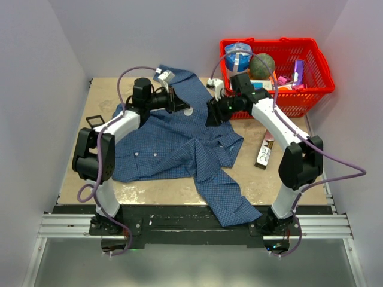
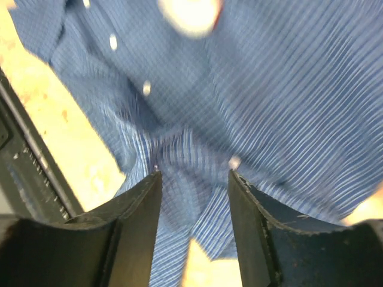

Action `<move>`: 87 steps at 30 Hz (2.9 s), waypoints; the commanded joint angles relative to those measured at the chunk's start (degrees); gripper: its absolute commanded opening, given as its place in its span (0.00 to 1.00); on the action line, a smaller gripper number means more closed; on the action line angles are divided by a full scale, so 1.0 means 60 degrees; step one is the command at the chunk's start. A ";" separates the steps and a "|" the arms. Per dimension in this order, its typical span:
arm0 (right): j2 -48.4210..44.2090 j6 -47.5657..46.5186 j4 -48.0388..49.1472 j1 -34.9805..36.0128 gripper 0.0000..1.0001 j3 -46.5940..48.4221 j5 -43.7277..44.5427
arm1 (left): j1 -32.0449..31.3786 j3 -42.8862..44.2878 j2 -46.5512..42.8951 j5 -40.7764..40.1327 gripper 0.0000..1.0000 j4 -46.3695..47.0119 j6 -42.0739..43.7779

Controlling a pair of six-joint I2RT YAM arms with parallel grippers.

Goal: Remove the brooch from the garment

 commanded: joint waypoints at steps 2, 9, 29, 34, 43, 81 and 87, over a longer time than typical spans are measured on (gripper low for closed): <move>0.0617 -0.0864 -0.0440 0.0109 0.54 0.2177 -0.0369 | -0.0144 -0.0371 -0.1085 0.2074 0.00 0.1039 -0.0584; 0.0897 -0.2019 -0.1217 0.0123 0.60 0.3190 -0.1276 | -0.0115 -0.0240 -0.1364 0.3013 0.00 -0.0039 0.0423; 0.1058 -0.2668 -0.1379 0.0416 0.64 0.3292 -0.2727 | -0.0057 0.0230 -0.1218 0.3438 0.00 -0.0658 0.0880; 0.1190 -0.2389 -0.1261 0.0446 0.61 0.3498 -0.3005 | -0.0071 0.0054 -0.1306 0.3322 0.00 -0.0116 0.0675; 0.1234 -0.1876 -0.0851 0.0563 0.48 0.3439 -0.2991 | -0.0276 0.0185 -0.1218 0.3497 0.00 0.0441 0.0250; 0.0839 -0.1203 -0.0193 0.0797 0.07 0.2795 -0.1178 | -0.0393 0.0522 -0.1042 0.3497 0.00 0.1071 -0.0409; 0.0692 -0.1245 -0.0104 0.1149 0.01 0.2751 -0.0106 | -0.0408 0.0581 -0.1013 0.3614 0.00 0.1262 -0.0614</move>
